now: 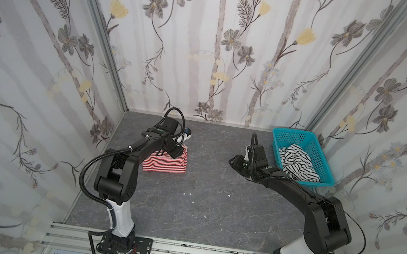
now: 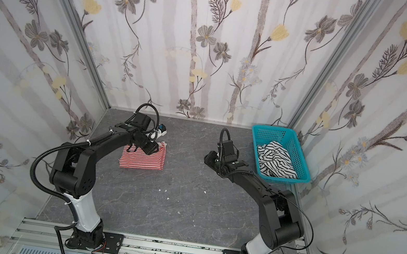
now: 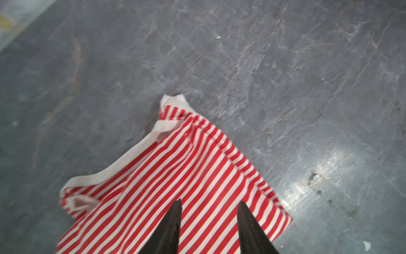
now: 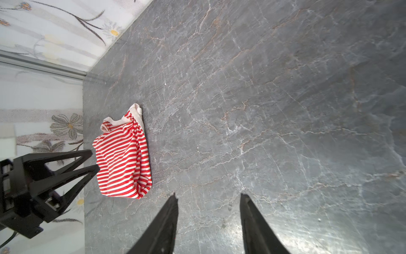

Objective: Fold and stack the tank tops

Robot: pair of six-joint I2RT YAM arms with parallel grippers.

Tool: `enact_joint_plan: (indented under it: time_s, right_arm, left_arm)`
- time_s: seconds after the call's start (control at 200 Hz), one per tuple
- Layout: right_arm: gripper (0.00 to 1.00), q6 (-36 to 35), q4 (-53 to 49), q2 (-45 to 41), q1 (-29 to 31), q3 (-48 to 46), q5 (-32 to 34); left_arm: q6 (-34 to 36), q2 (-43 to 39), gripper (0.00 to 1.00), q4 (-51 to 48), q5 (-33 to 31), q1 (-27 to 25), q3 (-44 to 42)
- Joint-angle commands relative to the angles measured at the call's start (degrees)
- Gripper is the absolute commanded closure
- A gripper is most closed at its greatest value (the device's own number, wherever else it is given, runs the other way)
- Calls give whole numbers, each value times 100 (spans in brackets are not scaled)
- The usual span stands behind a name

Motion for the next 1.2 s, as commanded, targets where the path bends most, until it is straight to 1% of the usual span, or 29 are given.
enact_joint_plan:
  time_s: [0.0,0.085,0.16,0.18,0.39,0.505,0.56,0.625,0.759,0.844,1.069,1.194]
  right_arm:
    - [45,-68,100,-323,-20,-239,265]
    - [44,-82,51,-597,-61,-466,324]
    - [44,-83,29,-729,-94,-649,348]
    - [44,-86,26,-927,-108,-688,356]
    - [44,-90,-30,-1271,-196,-956,359]
    - [44,-90,-41,-1343,-227,-911,263]
    - [44,-89,-84,-1373,-233,-844,260]
    - [44,-90,-135,-1394,-242,-781,260]
    - [44,-90,-159,-1423,-279,-708,243]
    - [44,-97,-167,-1384,-286,-669,224]
    - [44,-97,-153,-1368,-286,-637,193]
    - [44,-275,-417,-1438,-423,-512,284]
  left_arm:
    - [-627,381,57,143,470,-325,156]
    - [-801,682,57,189,525,-465,246]
    - [-869,833,57,233,416,-499,228]
    - [-877,859,57,251,379,-500,202]
    - [-752,751,57,539,-382,-450,-286]
    - [-739,557,57,574,-403,-181,-499]
    - [-696,436,57,585,-468,-19,-785]
    - [-563,300,57,611,-626,173,-989]
    - [-256,11,57,621,-670,674,-1325]
    - [-29,-124,57,616,-758,868,-1489]
    - [158,-198,58,636,-850,1432,-1516]
    - [196,-184,58,631,-877,1565,-1420]
